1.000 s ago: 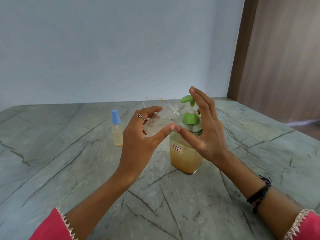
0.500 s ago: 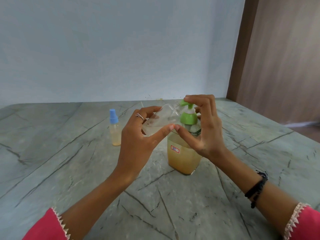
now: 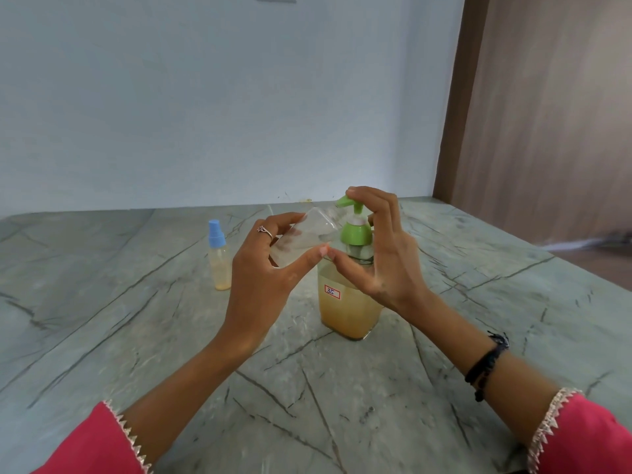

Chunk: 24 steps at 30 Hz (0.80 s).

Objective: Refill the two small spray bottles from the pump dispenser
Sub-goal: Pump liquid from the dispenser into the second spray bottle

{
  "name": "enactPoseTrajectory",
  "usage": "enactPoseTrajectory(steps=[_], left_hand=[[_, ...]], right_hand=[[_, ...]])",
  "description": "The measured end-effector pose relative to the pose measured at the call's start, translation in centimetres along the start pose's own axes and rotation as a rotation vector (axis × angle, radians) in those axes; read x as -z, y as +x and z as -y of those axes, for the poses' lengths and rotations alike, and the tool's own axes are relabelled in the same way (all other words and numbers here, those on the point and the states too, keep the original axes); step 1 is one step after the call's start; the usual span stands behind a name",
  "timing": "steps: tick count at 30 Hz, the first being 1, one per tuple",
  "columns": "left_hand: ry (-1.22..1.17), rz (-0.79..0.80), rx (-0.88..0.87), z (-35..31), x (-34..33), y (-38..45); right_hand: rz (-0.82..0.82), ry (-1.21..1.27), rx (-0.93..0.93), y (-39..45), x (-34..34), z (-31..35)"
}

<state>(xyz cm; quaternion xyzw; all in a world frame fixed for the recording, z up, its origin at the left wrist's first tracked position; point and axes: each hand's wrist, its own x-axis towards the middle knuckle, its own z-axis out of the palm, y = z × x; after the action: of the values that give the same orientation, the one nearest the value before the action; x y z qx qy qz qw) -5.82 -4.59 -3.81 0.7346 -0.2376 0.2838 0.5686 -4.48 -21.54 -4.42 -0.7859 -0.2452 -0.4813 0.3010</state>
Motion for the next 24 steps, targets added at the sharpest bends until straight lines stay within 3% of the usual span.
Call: enactPoseTrajectory(steps=[7,13,24], left_hand=[[0.005,-0.012,-0.008,-0.1,0.0,0.2],[0.012,-0.011,-0.007,-0.2,0.0,0.1],[0.014,0.001,-0.014,-0.1,0.0,-0.1]], right_hand=[[0.229,0.015,-0.019,0.4,1.3,0.0],[0.327,0.055,-0.059,0.2,1.9,0.0],[0.159,0.101,-0.086,0.1,1.2,0.2]])
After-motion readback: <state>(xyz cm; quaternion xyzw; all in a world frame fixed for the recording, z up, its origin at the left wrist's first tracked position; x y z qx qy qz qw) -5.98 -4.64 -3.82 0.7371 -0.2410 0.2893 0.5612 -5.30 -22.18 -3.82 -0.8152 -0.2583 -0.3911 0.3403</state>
